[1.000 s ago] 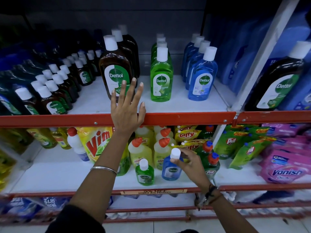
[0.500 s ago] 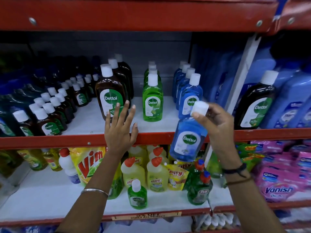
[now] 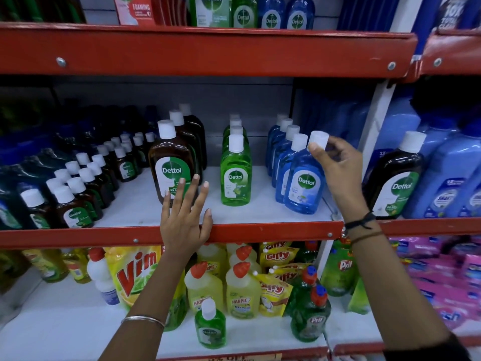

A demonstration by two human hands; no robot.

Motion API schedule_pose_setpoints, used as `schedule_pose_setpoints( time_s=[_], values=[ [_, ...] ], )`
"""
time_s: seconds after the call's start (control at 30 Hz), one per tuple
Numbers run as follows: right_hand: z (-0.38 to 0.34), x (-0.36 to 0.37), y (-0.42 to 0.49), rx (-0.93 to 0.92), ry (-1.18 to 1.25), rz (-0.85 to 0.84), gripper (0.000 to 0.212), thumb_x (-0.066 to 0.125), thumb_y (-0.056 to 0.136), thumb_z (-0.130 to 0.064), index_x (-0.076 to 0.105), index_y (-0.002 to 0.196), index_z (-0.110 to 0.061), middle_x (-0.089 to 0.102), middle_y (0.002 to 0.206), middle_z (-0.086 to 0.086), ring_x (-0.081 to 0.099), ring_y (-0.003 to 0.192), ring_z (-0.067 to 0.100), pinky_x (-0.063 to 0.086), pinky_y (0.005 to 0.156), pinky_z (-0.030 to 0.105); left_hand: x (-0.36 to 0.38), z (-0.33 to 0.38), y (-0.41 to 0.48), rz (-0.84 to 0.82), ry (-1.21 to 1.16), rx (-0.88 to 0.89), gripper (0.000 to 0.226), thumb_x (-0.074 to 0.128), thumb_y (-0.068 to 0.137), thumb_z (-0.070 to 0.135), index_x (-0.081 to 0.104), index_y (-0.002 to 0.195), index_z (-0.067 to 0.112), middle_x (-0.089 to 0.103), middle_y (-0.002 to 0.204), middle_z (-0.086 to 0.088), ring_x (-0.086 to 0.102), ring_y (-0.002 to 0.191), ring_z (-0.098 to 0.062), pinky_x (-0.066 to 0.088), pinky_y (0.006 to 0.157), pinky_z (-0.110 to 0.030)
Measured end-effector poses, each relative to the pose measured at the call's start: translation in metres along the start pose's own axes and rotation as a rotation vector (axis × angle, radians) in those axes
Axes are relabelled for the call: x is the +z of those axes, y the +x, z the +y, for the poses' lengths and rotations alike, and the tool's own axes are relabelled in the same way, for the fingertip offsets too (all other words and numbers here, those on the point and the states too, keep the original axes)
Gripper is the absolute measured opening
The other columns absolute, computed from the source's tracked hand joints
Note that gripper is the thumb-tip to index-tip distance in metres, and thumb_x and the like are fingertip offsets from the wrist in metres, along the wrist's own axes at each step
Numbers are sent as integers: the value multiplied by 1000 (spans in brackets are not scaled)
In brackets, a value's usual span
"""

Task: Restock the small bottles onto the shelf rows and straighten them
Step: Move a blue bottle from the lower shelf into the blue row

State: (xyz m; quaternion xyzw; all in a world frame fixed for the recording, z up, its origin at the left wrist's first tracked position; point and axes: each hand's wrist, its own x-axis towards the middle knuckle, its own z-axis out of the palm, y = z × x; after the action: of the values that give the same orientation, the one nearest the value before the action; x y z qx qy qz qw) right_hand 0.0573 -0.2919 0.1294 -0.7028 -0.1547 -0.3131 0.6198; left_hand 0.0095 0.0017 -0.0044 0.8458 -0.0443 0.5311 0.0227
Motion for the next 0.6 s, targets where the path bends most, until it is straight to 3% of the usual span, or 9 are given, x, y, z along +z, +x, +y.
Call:
schedule_pose_setpoints(
  time_s=[0.17, 0.43, 0.5, 0.6],
  values=[
    [23, 5, -4, 49, -65, -11, 34, 72, 80, -35, 69, 107, -15, 70, 94, 0, 58, 80, 12, 51, 78, 37, 2, -1, -1, 16, 3, 5, 57, 39, 97, 35, 27, 152, 24, 36, 155, -4, 24, 148, -23, 25, 116, -49],
    [25, 4, -9, 62, -103, -3, 40, 73, 78, -35, 68, 111, -12, 71, 103, 4, 62, 89, 18, 54, 86, 42, 1, 1, 0, 31, 3, 3, 57, 38, 97, 35, 28, 151, 23, 36, 154, -4, 26, 147, -23, 27, 115, -49],
    [23, 3, -12, 71, -110, -17, 42, 73, 80, -31, 65, 116, -11, 69, 111, 7, 61, 96, 17, 53, 91, 37, 0, 1, -1, 25, 11, 2, 57, 39, 97, 35, 28, 151, 23, 36, 154, -4, 26, 147, -23, 27, 116, -49],
    [19, 1, -24, 50, -125, 22, 53, 72, 81, -30, 56, 128, -12, 59, 131, 8, 54, 118, 14, 42, 99, 16, -1, 0, -1, 5, 8, -2, 57, 39, 97, 36, 27, 152, 23, 35, 156, -4, 25, 147, -23, 24, 117, -48]
  ],
)
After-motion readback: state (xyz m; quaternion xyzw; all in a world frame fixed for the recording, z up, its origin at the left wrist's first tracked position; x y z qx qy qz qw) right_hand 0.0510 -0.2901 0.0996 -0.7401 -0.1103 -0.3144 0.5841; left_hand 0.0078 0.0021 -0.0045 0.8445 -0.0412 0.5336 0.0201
